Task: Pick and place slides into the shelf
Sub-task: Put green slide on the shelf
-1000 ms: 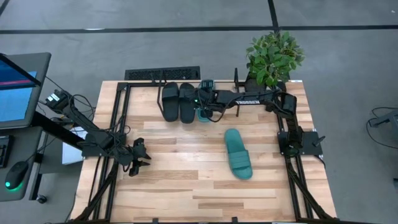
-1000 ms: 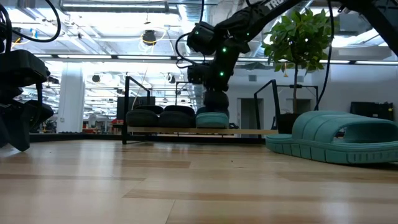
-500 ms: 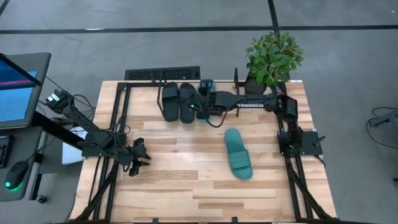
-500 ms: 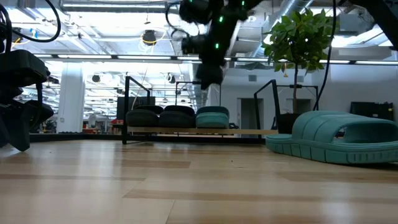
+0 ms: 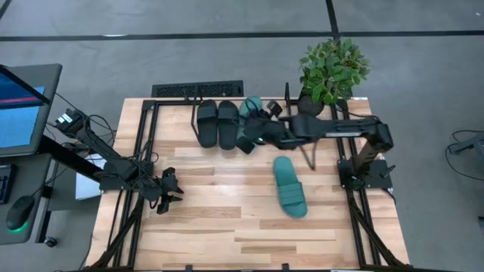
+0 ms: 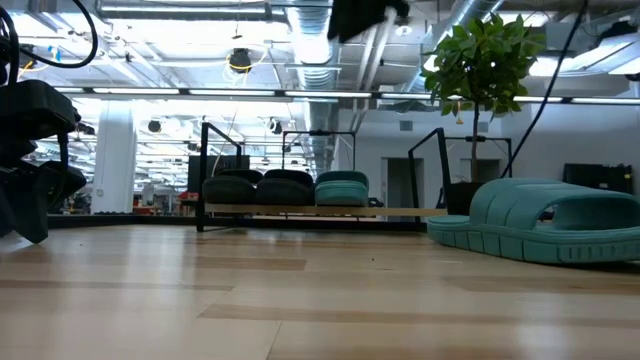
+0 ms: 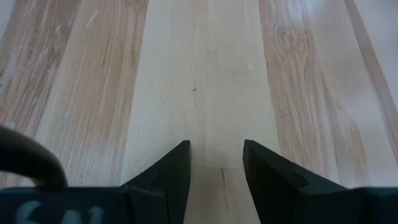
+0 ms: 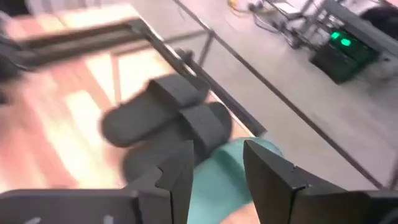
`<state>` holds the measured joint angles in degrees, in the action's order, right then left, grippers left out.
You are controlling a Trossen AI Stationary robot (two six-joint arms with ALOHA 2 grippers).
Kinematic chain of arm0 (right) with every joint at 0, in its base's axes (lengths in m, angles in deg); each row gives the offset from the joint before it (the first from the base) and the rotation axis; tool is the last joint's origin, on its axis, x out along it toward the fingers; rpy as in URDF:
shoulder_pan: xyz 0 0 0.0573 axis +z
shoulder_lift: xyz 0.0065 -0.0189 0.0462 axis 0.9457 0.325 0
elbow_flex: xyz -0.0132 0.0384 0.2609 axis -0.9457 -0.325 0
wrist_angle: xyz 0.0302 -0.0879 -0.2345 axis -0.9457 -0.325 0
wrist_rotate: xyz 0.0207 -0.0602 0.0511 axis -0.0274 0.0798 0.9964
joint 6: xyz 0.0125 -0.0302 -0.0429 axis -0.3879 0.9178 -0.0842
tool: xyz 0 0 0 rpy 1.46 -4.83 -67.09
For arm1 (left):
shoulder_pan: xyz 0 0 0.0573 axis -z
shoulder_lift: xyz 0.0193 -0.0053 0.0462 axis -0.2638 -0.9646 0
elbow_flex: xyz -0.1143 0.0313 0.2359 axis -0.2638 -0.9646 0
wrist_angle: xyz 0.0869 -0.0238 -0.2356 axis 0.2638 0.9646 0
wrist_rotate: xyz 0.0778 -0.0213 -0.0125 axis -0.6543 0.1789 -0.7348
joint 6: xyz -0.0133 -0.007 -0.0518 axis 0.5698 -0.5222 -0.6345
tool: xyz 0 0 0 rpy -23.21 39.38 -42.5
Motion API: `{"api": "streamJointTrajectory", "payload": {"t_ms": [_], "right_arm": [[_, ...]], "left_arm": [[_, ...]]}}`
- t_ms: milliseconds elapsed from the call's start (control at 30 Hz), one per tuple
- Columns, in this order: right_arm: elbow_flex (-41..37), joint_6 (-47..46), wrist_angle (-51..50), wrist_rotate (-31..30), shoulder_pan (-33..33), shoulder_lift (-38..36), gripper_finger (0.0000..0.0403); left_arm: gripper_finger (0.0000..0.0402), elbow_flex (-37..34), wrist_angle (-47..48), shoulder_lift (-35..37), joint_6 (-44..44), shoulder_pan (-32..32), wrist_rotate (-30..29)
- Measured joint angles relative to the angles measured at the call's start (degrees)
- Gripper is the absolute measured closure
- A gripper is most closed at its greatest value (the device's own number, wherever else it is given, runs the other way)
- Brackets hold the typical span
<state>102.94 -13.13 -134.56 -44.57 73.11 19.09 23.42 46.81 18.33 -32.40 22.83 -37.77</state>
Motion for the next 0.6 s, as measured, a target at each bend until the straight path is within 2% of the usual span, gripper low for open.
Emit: {"api": "streamJointTrajectory", "payload": {"t_ms": [267,433,600], "right_arm": [[-0.02,-1.17,5.30,-3.77,7.52,-3.55,0.0274],[-0.02,-6.95,4.52,-4.85,10.65,-3.48,0.0276],[-0.13,-17.15,2.24,-5.53,15.07,-1.72,0.0275]], "left_arm": [[0.0267,0.00,0.00,0.00,0.00,0.00,0.01],[0.0267,0.00,0.00,0.00,0.00,-0.02,-0.01],[0.0267,0.00,-0.02,0.00,0.00,-0.02,0.01]]}}
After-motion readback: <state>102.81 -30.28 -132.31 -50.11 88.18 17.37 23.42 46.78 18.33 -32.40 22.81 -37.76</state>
